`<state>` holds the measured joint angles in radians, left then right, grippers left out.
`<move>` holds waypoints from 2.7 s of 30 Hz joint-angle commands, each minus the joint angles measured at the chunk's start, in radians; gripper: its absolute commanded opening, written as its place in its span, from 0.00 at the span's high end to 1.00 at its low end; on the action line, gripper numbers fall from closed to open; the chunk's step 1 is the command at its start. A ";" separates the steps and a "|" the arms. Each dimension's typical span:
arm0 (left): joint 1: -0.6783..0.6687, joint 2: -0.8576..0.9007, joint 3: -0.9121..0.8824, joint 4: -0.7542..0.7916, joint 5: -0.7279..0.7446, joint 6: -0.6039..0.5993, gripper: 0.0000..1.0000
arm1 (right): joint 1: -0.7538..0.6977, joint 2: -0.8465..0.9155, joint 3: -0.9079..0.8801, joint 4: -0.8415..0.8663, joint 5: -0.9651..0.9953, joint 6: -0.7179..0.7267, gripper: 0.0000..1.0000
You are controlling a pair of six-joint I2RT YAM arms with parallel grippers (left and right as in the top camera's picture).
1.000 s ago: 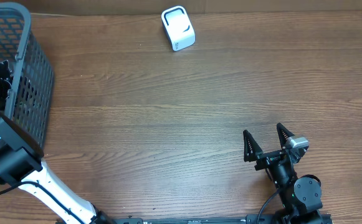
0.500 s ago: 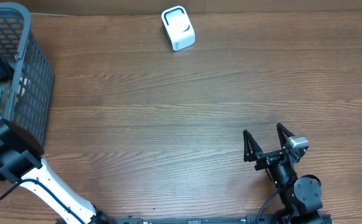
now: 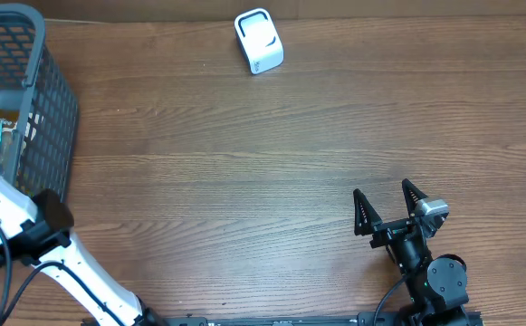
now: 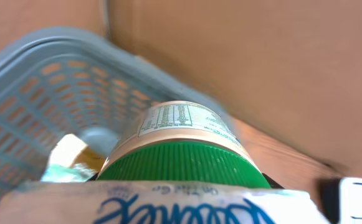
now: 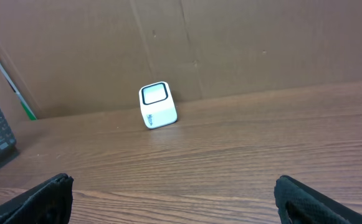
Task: Scan the item barcode
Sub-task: 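Grasp the green-capped jar with Kleenex pack and lift from basket, then carry the held items with the left gripper toward the white scanner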
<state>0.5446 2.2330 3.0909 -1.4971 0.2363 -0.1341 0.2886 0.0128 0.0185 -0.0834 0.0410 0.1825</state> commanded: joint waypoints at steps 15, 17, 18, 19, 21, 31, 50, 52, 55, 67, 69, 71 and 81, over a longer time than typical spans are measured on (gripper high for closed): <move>-0.585 -0.087 0.027 -0.192 -0.114 -0.076 0.53 | -0.004 -0.010 -0.010 0.003 -0.002 0.000 0.00; -0.654 -0.087 0.013 -0.192 -0.114 -0.077 0.52 | -0.004 -0.010 -0.010 0.003 -0.002 0.000 0.00; -0.691 -0.087 0.002 -0.192 -0.119 -0.092 0.51 | -0.004 -0.010 -0.010 0.003 -0.002 0.000 0.00; -0.729 -0.087 -0.013 -0.192 -0.129 -0.113 0.51 | -0.004 -0.010 -0.010 0.003 -0.002 0.000 0.00; -0.792 -0.087 -0.043 -0.192 -0.164 -0.147 0.50 | -0.004 -0.010 -0.010 0.003 -0.002 0.000 0.00; -1.104 -0.079 -0.358 -0.140 -0.391 -0.377 0.44 | -0.004 -0.010 -0.010 0.003 -0.001 0.000 0.00; -1.224 -0.078 -1.022 0.375 -0.291 -0.555 0.45 | -0.004 -0.010 -0.010 0.003 -0.002 0.000 0.00; -1.233 -0.078 -1.075 0.429 -0.291 -0.555 0.45 | -0.004 -0.010 -0.010 0.003 -0.002 0.000 0.00; -1.244 -0.078 -1.123 0.484 -0.291 -0.563 0.45 | -0.004 -0.010 -0.010 0.003 -0.002 0.000 0.00; -1.297 -0.078 -1.240 0.616 -0.299 -0.588 0.45 | -0.004 -0.010 -0.010 0.003 -0.002 0.000 0.00; -1.300 -0.078 -1.240 0.618 -0.299 -0.588 0.45 | -0.004 -0.010 -0.010 0.003 -0.002 0.000 0.00; -1.306 -0.078 -1.240 0.620 -0.299 -0.588 0.45 | -0.004 -0.010 -0.010 0.003 -0.002 0.000 0.00; -1.348 -0.074 -1.275 0.663 -0.353 -0.599 0.44 | -0.004 -0.010 -0.010 0.003 -0.002 0.000 0.00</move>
<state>-0.7864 2.1750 1.8324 -0.8589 -0.0883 -0.7086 0.2886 0.0128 0.0185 -0.0834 0.0406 0.1829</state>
